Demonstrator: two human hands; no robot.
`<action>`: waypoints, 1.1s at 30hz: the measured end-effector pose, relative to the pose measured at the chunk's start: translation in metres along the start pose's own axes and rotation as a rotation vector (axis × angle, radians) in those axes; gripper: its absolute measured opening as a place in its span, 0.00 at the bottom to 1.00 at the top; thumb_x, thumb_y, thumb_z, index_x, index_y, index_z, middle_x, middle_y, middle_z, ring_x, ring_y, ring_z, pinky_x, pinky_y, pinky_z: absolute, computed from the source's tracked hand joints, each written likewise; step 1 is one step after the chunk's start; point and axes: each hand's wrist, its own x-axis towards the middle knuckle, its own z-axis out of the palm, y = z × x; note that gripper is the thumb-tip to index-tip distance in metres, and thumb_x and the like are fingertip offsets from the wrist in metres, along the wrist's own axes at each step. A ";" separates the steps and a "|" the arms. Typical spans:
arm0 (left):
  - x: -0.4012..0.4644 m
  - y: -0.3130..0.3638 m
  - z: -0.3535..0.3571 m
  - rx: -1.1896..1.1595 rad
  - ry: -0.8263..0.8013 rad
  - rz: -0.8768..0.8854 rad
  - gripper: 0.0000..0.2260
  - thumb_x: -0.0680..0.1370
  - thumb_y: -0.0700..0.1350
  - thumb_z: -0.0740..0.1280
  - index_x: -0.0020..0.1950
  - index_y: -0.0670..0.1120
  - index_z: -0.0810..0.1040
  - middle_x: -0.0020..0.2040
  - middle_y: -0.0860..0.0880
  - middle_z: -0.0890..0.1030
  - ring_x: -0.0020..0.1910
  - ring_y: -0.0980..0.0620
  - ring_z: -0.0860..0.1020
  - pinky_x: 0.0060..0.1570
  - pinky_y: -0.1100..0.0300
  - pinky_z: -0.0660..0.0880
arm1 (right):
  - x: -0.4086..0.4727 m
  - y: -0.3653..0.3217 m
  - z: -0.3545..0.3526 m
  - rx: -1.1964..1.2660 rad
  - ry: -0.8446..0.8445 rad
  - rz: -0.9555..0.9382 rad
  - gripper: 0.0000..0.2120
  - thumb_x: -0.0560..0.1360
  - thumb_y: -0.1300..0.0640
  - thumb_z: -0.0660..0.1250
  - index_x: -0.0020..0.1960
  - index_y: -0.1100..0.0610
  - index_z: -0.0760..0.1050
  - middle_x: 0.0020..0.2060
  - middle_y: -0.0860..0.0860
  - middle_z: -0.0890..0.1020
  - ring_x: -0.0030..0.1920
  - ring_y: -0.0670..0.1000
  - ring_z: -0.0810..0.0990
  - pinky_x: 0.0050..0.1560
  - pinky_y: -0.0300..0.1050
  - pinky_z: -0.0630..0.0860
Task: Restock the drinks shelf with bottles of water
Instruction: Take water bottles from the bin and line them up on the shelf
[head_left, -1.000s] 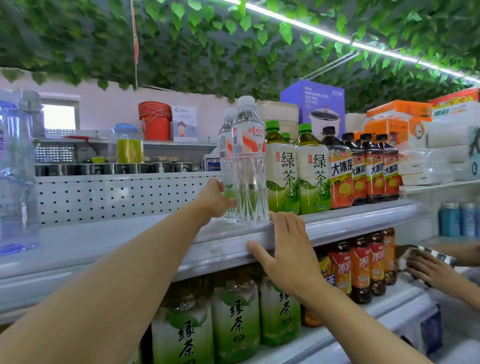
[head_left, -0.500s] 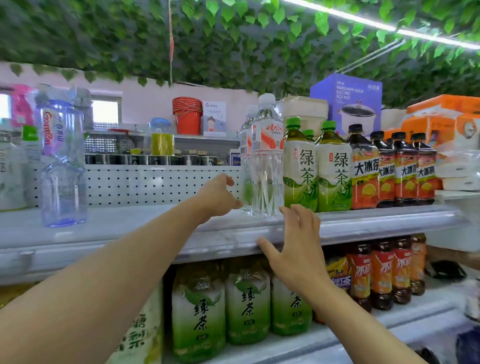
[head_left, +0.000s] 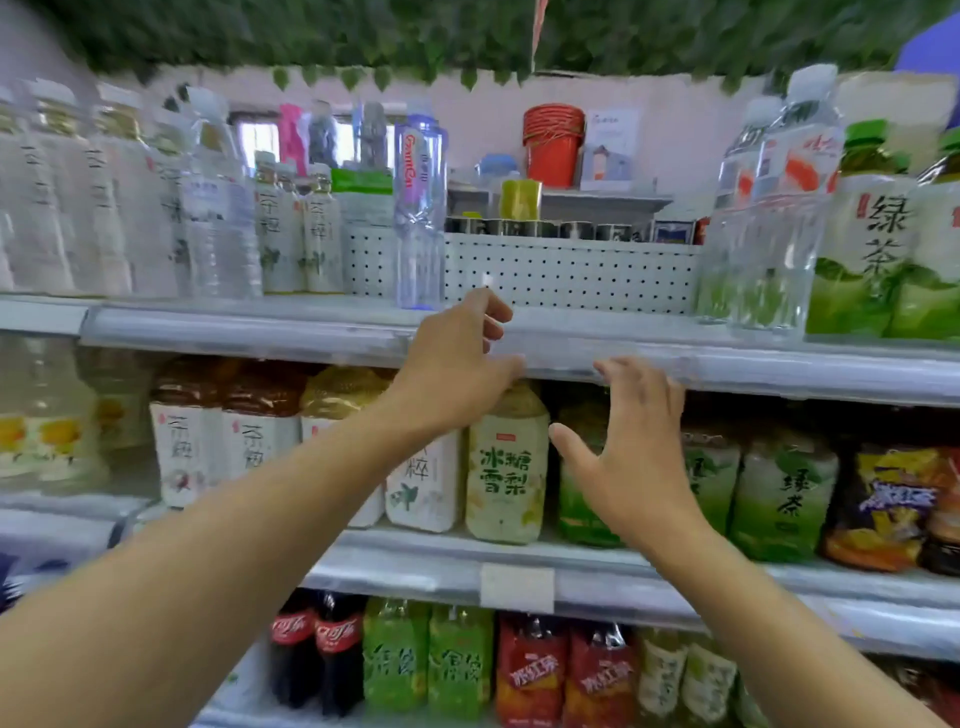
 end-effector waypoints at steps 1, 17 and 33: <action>-0.012 -0.011 -0.010 -0.004 -0.006 -0.027 0.15 0.74 0.45 0.70 0.58 0.51 0.71 0.51 0.54 0.76 0.50 0.56 0.75 0.47 0.64 0.73 | -0.008 -0.012 0.008 0.023 -0.019 -0.009 0.31 0.73 0.48 0.68 0.71 0.56 0.60 0.67 0.51 0.61 0.69 0.50 0.53 0.71 0.46 0.54; -0.279 -0.224 -0.109 0.199 -0.383 -0.650 0.23 0.74 0.49 0.70 0.66 0.48 0.66 0.64 0.47 0.73 0.60 0.47 0.73 0.58 0.55 0.71 | -0.207 -0.166 0.166 0.252 -0.613 -0.061 0.34 0.74 0.51 0.69 0.74 0.57 0.57 0.73 0.53 0.60 0.73 0.53 0.57 0.72 0.46 0.56; -0.471 -0.348 -0.071 0.211 -0.351 -1.171 0.24 0.74 0.46 0.69 0.68 0.45 0.66 0.65 0.45 0.73 0.61 0.47 0.73 0.59 0.57 0.70 | -0.360 -0.164 0.339 0.365 -1.151 -0.121 0.28 0.70 0.56 0.72 0.66 0.58 0.67 0.62 0.54 0.72 0.64 0.55 0.70 0.63 0.46 0.68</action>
